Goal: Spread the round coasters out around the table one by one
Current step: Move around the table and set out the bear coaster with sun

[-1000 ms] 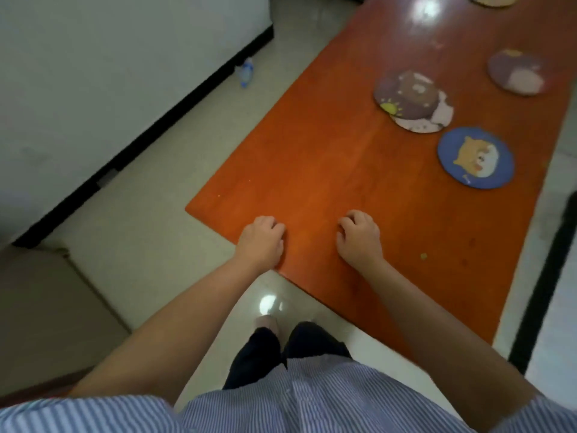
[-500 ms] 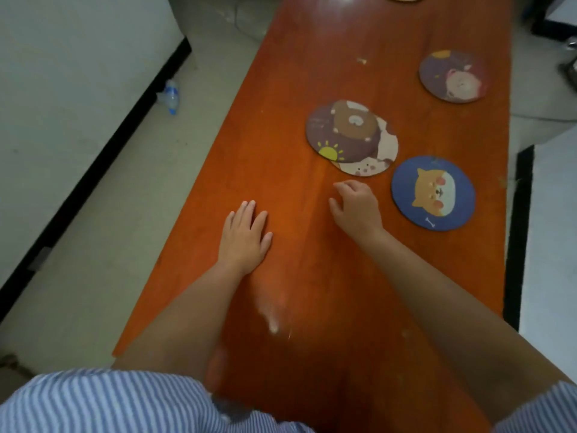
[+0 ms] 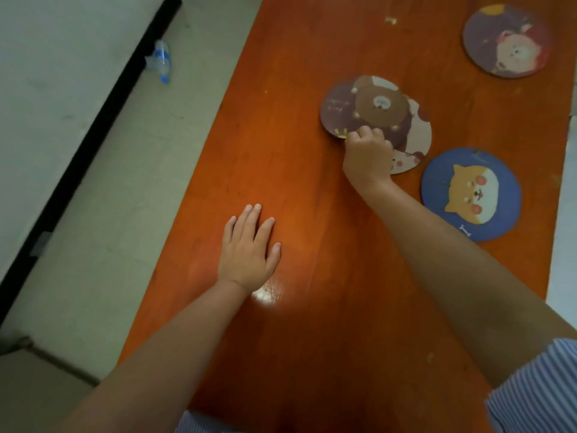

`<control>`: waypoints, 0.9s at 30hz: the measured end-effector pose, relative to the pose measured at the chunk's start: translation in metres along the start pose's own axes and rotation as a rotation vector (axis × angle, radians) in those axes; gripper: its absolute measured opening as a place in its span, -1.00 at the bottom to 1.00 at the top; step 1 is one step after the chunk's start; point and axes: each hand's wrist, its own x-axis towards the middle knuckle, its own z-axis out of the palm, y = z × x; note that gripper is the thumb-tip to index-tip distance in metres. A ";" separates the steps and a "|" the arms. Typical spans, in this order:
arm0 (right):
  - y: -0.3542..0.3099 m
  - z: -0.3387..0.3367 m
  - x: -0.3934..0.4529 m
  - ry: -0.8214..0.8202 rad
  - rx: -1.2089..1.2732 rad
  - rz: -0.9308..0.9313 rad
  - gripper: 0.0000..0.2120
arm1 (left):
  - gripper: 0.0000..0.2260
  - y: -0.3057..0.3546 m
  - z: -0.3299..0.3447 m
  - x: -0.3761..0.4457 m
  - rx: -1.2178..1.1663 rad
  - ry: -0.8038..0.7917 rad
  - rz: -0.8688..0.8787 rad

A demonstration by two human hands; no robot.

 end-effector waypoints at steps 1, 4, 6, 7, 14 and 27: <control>0.001 -0.002 -0.002 0.024 0.027 -0.005 -0.76 | -0.55 0.000 0.000 0.000 -0.001 -0.003 0.002; 0.001 -0.010 -0.021 0.149 0.123 -0.048 -0.79 | -0.54 0.001 -0.001 0.000 -0.019 -0.020 -0.006; 0.000 -0.014 -0.050 0.227 0.196 -0.125 -0.84 | -0.54 0.001 -0.002 0.001 -0.026 -0.024 -0.005; -0.001 -0.016 -0.067 0.245 0.243 -0.167 -0.86 | -0.55 0.001 -0.002 0.001 -0.039 -0.023 -0.007; 0.026 -0.025 -0.190 -0.132 0.388 -0.299 -0.88 | -0.64 -0.001 -0.007 0.000 -0.226 0.056 -0.018; 0.107 -0.036 -0.250 -0.372 0.033 -0.219 -0.78 | -0.43 0.116 -0.011 -0.003 -0.102 -0.364 0.338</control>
